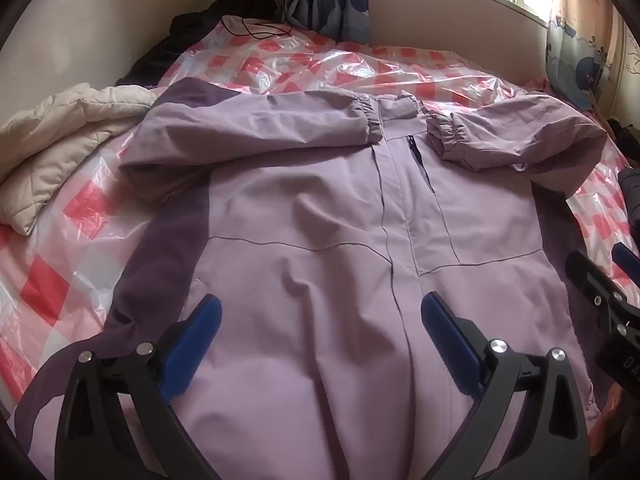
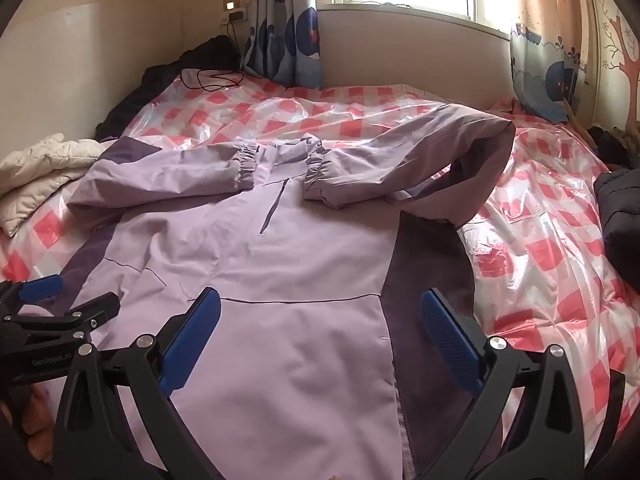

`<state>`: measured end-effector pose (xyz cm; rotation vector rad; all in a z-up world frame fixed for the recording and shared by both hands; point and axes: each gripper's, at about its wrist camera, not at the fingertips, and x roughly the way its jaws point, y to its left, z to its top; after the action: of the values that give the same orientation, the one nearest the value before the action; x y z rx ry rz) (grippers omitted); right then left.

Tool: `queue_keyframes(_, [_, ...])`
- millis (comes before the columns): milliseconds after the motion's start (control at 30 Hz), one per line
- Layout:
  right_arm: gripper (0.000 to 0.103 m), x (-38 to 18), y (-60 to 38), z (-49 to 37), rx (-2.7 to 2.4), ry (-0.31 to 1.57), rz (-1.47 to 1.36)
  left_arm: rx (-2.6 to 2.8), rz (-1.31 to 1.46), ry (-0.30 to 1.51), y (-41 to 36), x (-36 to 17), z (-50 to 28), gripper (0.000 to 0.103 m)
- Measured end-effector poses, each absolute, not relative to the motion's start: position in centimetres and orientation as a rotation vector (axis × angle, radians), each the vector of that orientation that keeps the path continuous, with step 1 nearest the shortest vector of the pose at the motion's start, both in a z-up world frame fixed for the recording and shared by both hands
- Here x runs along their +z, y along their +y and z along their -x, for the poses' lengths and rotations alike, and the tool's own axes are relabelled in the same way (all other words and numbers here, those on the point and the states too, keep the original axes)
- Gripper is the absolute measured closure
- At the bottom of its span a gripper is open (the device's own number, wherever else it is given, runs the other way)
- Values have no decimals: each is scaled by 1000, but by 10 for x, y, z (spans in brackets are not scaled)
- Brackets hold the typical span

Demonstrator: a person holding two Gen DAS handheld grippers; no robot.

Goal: Fold large clothes

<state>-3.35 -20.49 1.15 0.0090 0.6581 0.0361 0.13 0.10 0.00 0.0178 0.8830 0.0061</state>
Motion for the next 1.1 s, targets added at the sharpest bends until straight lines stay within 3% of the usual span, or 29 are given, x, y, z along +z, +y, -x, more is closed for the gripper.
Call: queue_keyframes(1100, [6,6,-207,30,-34,706,13,-27,-36,898,-10,-3,-7,7])
